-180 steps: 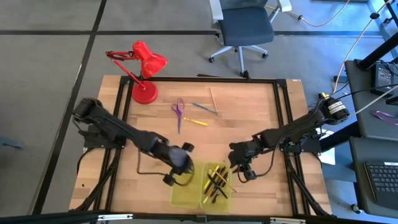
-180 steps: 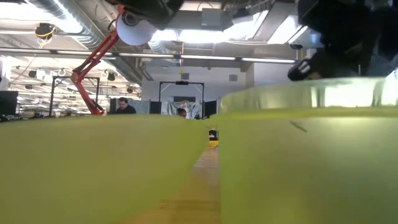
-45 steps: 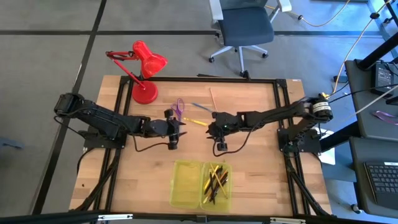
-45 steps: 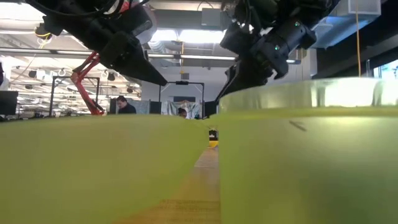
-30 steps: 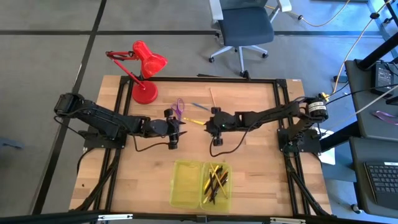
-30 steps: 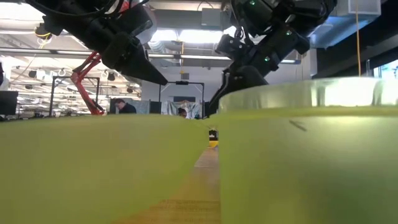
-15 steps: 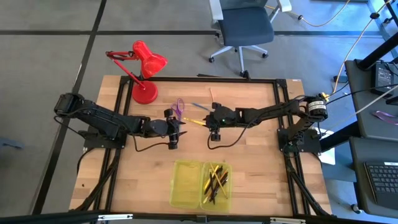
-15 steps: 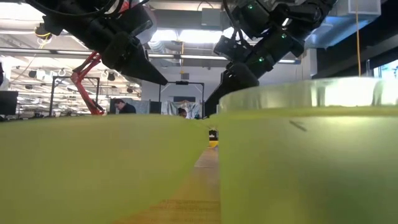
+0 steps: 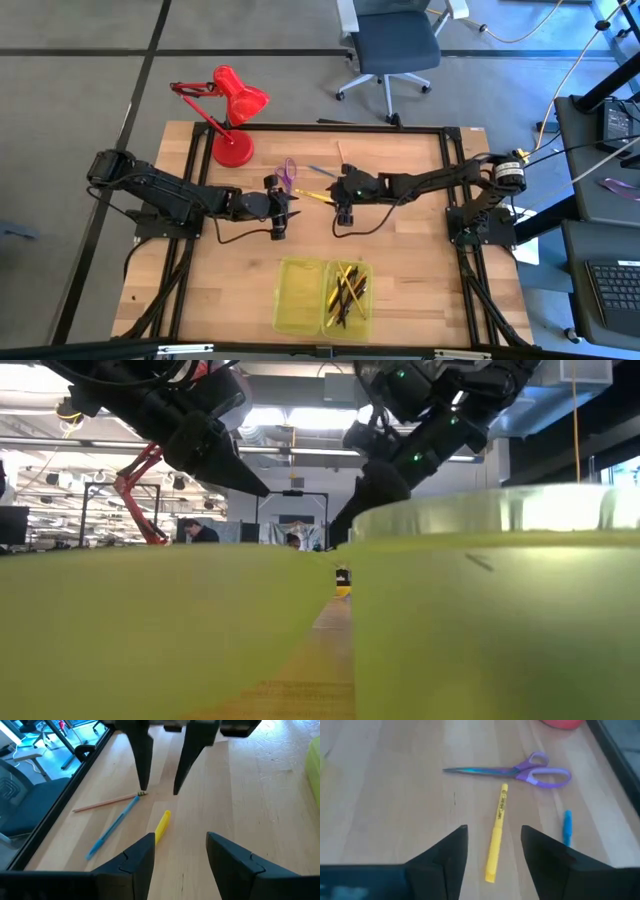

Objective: Pick & place school supplies into a supply box
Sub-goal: Put the yellow pen into the yellow supply box

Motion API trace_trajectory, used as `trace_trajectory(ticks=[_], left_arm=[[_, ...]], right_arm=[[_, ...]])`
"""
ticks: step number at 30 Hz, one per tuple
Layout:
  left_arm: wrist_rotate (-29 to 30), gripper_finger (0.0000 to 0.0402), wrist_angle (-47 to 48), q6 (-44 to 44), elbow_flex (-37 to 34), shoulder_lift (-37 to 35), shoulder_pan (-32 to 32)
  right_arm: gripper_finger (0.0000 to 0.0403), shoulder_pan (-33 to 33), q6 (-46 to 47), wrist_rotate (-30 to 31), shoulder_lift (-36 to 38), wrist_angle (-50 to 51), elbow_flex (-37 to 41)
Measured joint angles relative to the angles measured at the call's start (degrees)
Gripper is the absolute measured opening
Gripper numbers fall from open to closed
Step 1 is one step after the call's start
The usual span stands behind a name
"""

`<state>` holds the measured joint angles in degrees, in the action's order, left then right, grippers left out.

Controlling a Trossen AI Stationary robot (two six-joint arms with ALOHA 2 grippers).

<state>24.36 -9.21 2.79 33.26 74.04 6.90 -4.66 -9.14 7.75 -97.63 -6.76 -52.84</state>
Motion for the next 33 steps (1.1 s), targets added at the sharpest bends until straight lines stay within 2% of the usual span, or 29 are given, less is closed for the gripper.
trace_trajectory(ticks=[8,11,22,26,33], left_arm=[[0.0,0.0169,0.0,0.0,0.0,0.0,0.0],[0.0,0.0169,0.0,0.0,0.0,0.0,0.0],[0.0,0.0169,0.0,0.0,0.0,0.0,0.0],[0.0,0.0169,0.0,0.0,0.0,0.0,0.0],[0.0,0.0169,0.0,0.0,0.0,0.0,0.0]], right_arm=[[0.0189,-2.7,2.9,-0.2,-7.4,-2.4,0.0],[0.0189,-3.7,2.9,-3.0,-9.9,-4.3,0.0],[0.0185,-6.6,4.5,-7.8,-13.3,-5.7,0.0],[0.0158,-7.2,5.5,-8.3,-13.3,-5.1,0.0],[0.0077,-7.2,4.2,-11.4,-13.3,-4.8,0.0]])
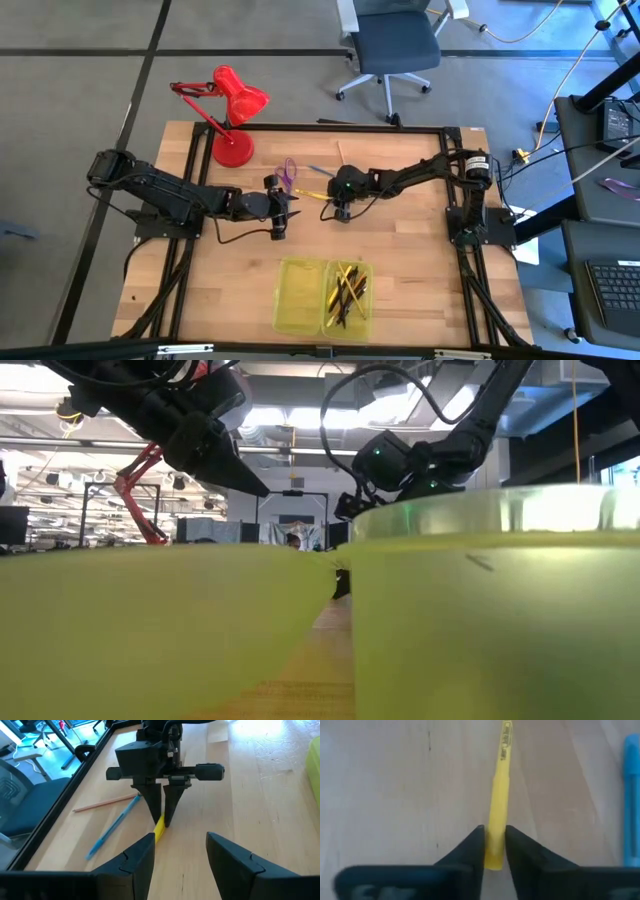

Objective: Pick & place school supplies into a supply box
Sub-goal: Put the yellow pen into the yellow supply box

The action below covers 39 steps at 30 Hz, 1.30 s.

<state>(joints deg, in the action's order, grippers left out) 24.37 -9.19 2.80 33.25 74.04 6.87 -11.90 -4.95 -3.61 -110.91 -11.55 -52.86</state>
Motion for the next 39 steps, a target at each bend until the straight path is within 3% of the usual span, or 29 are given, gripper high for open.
trace_trajectory(ticks=[3,9,18,27,39], left_arm=[[0.0,0.0169,0.0,1.1,0.0,0.0,0.0],[0.0,0.0169,0.0,4.0,0.0,0.0,0.0],[0.0,0.0169,0.0,4.0,0.0,0.0,0.0],[0.0,0.0169,0.0,4.0,0.0,0.0,0.0],[-1.3,0.0169,0.0,3.9,0.0,0.0,0.0]], right_arm=[[0.0047,0.0,0.0,-1.3,0.0,0.1,0.0],[0.0045,0.0,-0.7,-1.5,1.5,2.4,0.1],[0.0050,2.2,-2.8,-2.3,15.4,21.0,0.1],[0.0050,12.2,-2.8,-17.9,27.5,36.3,0.1],[0.0052,26.7,0.4,-21.3,21.8,32.7,0.1]])
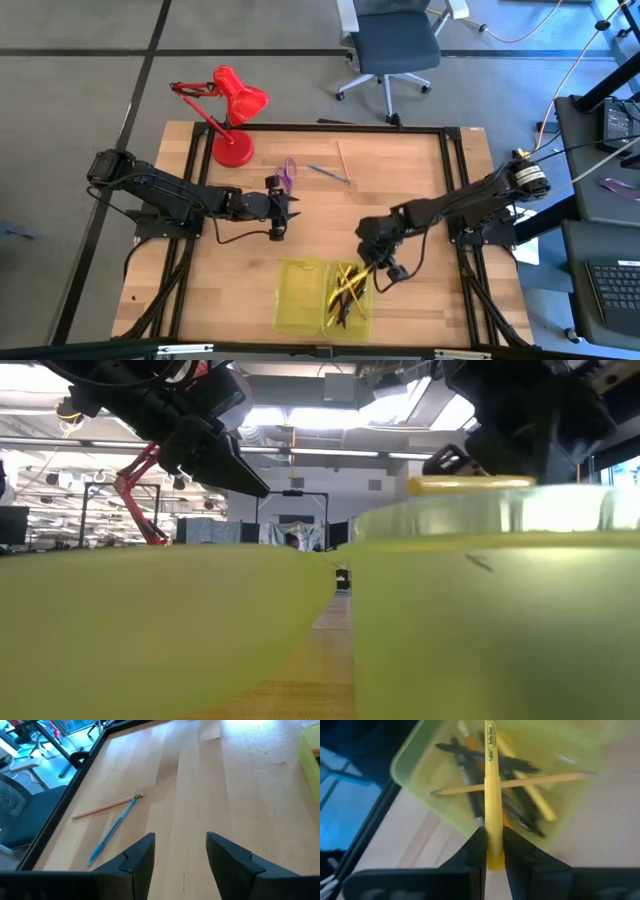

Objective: Pick & place school supplies into a supply box
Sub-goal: Put the yellow pen into the yellow supply box

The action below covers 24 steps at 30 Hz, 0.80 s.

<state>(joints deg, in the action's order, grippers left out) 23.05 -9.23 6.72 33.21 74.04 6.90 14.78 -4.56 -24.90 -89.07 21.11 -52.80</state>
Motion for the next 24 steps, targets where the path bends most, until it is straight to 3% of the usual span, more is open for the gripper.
trace_trajectory(ticks=[5,17,24], left_arm=[[-0.2,0.0169,0.0,-0.1,0.0,0.0,0.0],[0.0,0.0169,-0.4,-2.8,0.0,0.0,0.0],[1.8,0.0169,-1.3,-13.1,0.0,0.0,-2.8]], right_arm=[[0.0052,2.5,0.0,-0.7,-4.4,-5.8,0.0],[0.0055,3.5,4.4,0.3,-11.2,-8.7,0.0],[0.0107,3.5,3.5,2.3,-11.2,-8.5,0.0]])
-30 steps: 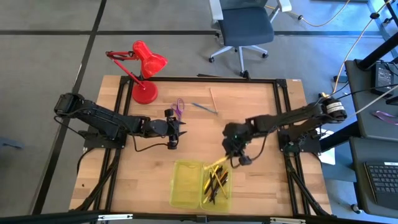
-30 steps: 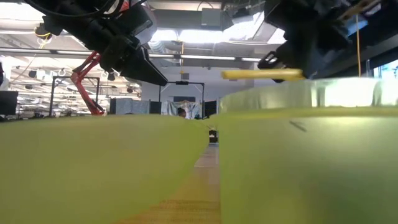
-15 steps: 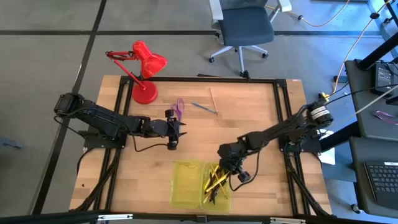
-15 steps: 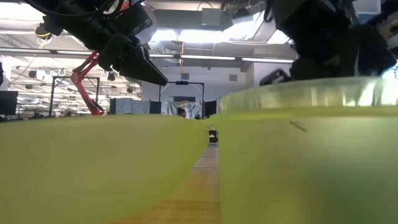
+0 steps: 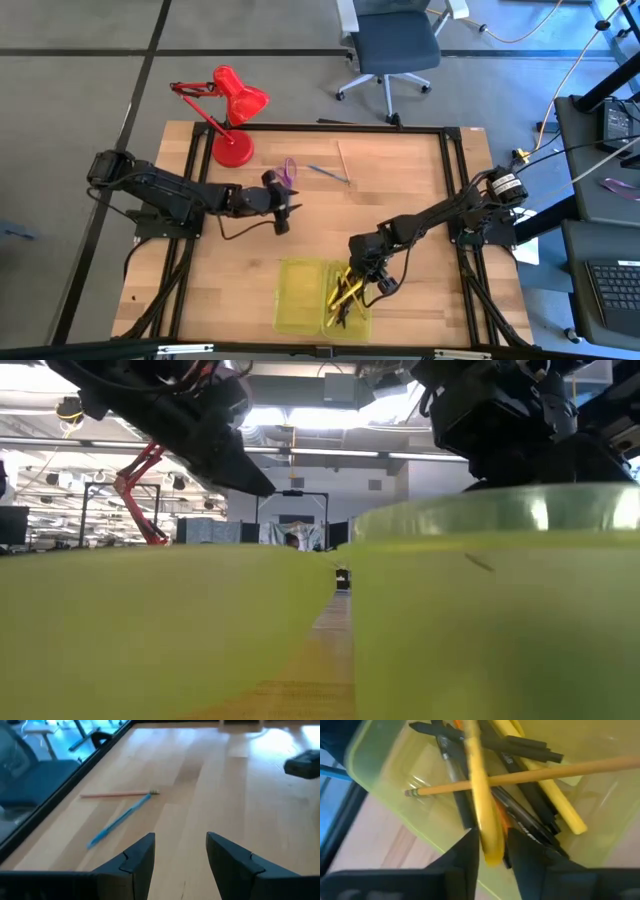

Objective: Pick & place school supplies into a supply box
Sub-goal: Put the yellow pen into the yellow supply box, then put the violet scissors into the yellow supply box

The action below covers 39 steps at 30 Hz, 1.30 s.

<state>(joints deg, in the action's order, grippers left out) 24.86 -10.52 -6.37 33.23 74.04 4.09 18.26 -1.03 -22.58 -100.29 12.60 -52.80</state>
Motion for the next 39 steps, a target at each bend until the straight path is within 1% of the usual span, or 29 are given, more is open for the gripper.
trace_trajectory(ticks=[3,5,7,11,13,16,19,22,26,28,30,32,35,37,39], left_arm=[[-0.4,0.0169,0.1,-1.5,0.0,0.0,-2.1],[-0.7,0.0169,0.8,0.1,0.1,0.0,-3.3],[-1.1,0.0169,5.1,0.8,1.8,0.0,-4.9],[-0.8,0.0169,16.7,-3.2,7.3,0.1,-9.0],[-0.9,0.0169,21.2,-2.2,9.9,0.4,-10.6],[-1.3,0.0168,28.9,5.3,13.5,1.1,-13.1],[-2.9,0.0168,37.5,13.9,16.2,2.6,-15.9],[-4.8,0.0168,40.9,23.7,17.6,4.4,-18.8],[-9.6,0.0168,40.7,38.7,18.1,7.6,-22.5],[-10.6,0.0168,39.9,46.9,18.1,9.5,-24.1],[-10.0,0.0168,39.4,54.3,18.1,11.5,-25.2],[-7.9,0.0168,37.3,59.9,18.1,13.4,-26.0],[-6.7,0.0168,35.3,64.9,18.1,16.0,-27.1],[-7.4,0.0168,34.4,66.4,18.5,17.6,-27.8],[-8.8,0.0166,35.3,66.5,19.9,19.5,-28.5]], right_arm=[[0.0133,0.0,-0.8,0.5,0.1,0.0,-0.1],[0.0145,0.0,-0.9,0.5,0.4,0.5,-0.7],[0.0152,0.0,-0.8,0.5,1.2,1.0,-1.5],[0.0154,0.0,-0.3,0.5,3.2,2.4,-2.8],[0.0153,-0.1,-0.2,0.5,4.7,2.9,-2.8],[0.0153,-0.1,-0.1,0.5,6.9,3.8,-2.8],[0.0153,-0.1,1.0,0.5,8.8,4.6,-2.8],[0.0153,-0.1,2.3,0.5,10.0,5.4,-2.8],[0.0153,-0.1,2.3,0.7,10.5,4.7,-2.8],[0.0153,-0.1,2.6,1.6,10.5,4.6,-2.8],[0.0153,-0.1,3.8,3.6,10.5,4.6,-2.8],[0.0153,-0.1,4.1,5.4,10.5,4.6,-2.8],[0.0153,-0.2,3.9,5.6,10.5,4.5,-2.8],[0.0153,-0.2,3.8,6.4,10.5,4.5,-2.8],[0.0153,-0.1,3.8,8.0,10.5,4.4,-2.8]])
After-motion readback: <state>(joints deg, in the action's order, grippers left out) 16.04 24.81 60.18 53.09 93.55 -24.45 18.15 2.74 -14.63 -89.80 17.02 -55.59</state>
